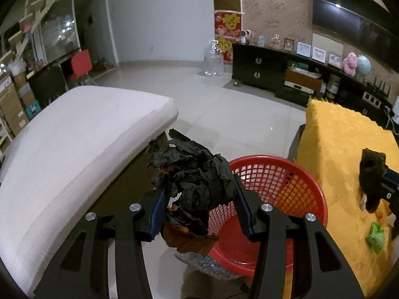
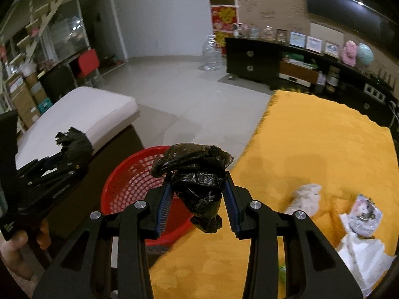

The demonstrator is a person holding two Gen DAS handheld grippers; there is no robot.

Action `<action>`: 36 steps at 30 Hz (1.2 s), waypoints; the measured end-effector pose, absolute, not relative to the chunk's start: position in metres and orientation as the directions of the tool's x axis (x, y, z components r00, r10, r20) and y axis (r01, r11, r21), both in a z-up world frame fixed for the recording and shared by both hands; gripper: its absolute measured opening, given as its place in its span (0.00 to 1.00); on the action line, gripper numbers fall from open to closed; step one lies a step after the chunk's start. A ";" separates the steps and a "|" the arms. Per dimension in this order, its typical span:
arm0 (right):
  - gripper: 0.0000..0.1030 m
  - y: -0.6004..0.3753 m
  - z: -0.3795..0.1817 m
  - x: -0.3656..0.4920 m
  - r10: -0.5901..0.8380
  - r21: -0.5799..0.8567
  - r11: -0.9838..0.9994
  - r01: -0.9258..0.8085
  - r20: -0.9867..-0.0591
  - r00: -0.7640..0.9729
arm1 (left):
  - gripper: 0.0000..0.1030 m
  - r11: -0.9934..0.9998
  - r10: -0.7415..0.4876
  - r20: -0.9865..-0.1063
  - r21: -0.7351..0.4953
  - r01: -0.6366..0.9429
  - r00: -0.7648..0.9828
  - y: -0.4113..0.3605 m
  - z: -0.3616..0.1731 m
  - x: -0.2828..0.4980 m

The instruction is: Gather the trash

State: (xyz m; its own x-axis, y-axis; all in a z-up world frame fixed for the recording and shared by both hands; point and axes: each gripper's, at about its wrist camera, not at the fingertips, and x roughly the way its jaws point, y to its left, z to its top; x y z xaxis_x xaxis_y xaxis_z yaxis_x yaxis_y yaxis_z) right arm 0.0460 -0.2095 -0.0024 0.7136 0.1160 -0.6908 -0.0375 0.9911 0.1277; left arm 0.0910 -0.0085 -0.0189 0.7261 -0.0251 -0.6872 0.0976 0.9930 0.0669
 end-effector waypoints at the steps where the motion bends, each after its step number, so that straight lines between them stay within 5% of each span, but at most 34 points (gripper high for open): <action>1: 0.37 -0.209 -0.004 0.050 0.125 0.131 0.990 -0.046 -0.692 0.711 | 0.45 0.993 -0.030 -0.695 0.060 0.100 0.718 -0.008 -0.021 0.093; 22: 0.43 -0.190 -0.059 0.082 0.191 0.185 0.980 -0.073 -0.781 0.595 | 0.52 0.985 -0.095 -0.819 0.003 0.170 0.566 -0.020 -0.081 0.118; 27: 0.58 -0.194 -0.061 0.084 0.199 0.209 0.976 -0.054 -0.778 0.597 | 0.65 0.985 -0.103 -0.812 -0.002 0.174 0.575 -0.020 -0.079 0.117; 36: 0.60 -0.208 -0.049 0.078 0.186 0.220 0.975 -0.024 -0.754 0.630 | 0.76 0.982 -0.100 -0.772 0.025 0.187 0.628 -0.027 -0.065 0.110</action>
State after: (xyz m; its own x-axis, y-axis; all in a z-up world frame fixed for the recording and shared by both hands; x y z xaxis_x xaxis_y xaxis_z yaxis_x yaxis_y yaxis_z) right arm 0.0779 -0.2079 -0.0486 0.6301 0.1858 -0.7540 -0.0238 0.9751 0.2204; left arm 0.1096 -0.0273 -0.0649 0.6277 -0.0997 -0.7720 0.1866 0.9821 0.0249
